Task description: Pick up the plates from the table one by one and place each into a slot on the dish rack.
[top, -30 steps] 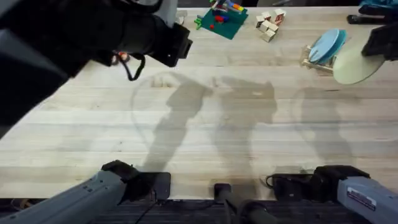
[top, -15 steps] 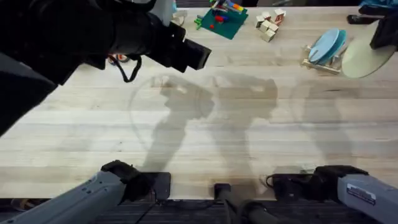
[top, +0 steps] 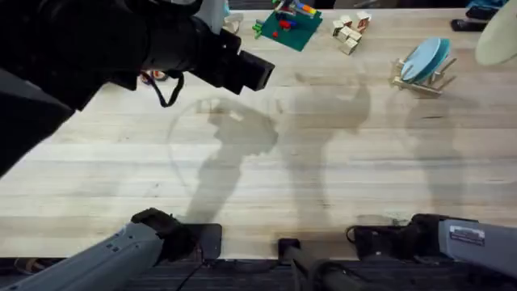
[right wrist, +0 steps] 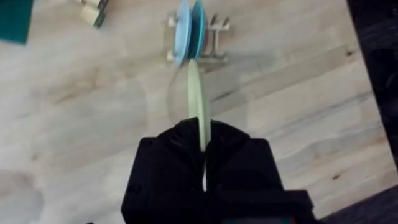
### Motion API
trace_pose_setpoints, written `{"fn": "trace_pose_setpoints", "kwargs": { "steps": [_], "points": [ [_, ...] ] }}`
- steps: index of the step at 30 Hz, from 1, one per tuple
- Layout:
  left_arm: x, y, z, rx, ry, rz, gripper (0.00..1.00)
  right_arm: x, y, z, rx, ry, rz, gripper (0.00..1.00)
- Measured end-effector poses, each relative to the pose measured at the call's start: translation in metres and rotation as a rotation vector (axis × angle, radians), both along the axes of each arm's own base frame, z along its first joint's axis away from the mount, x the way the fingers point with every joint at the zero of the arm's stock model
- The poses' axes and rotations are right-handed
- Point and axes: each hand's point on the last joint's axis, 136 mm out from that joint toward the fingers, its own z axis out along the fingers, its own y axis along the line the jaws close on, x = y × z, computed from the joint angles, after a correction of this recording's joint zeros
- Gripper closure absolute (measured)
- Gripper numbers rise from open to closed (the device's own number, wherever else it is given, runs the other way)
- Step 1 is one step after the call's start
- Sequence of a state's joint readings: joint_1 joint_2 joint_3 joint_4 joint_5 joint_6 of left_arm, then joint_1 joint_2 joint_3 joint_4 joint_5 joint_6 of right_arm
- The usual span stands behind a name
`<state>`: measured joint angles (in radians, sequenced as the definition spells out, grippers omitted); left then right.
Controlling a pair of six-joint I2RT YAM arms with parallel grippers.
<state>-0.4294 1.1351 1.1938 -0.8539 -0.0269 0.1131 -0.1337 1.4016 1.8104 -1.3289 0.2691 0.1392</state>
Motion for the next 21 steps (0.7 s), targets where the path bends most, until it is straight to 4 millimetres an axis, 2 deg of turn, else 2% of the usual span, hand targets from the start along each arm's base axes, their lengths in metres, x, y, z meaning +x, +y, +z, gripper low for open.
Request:
{"fn": "trace_pose_setpoints", "kwargs": {
  "steps": [8,16,21],
  "points": [
    [0.0,0.0,0.0,0.0,0.0,0.0,0.008,0.047,-0.034,-0.012,-0.025,-0.031,-0.009,0.97],
    [0.0,0.0,0.0,0.0,0.0,0.0,0.008,0.068,-0.058,-0.04,0.036,-0.001,-0.016,0.971],
    [0.0,0.0,0.0,0.0,0.0,0.0,0.008,0.083,-0.06,-0.054,0.052,0.008,-0.004,0.971]
  ]
}}
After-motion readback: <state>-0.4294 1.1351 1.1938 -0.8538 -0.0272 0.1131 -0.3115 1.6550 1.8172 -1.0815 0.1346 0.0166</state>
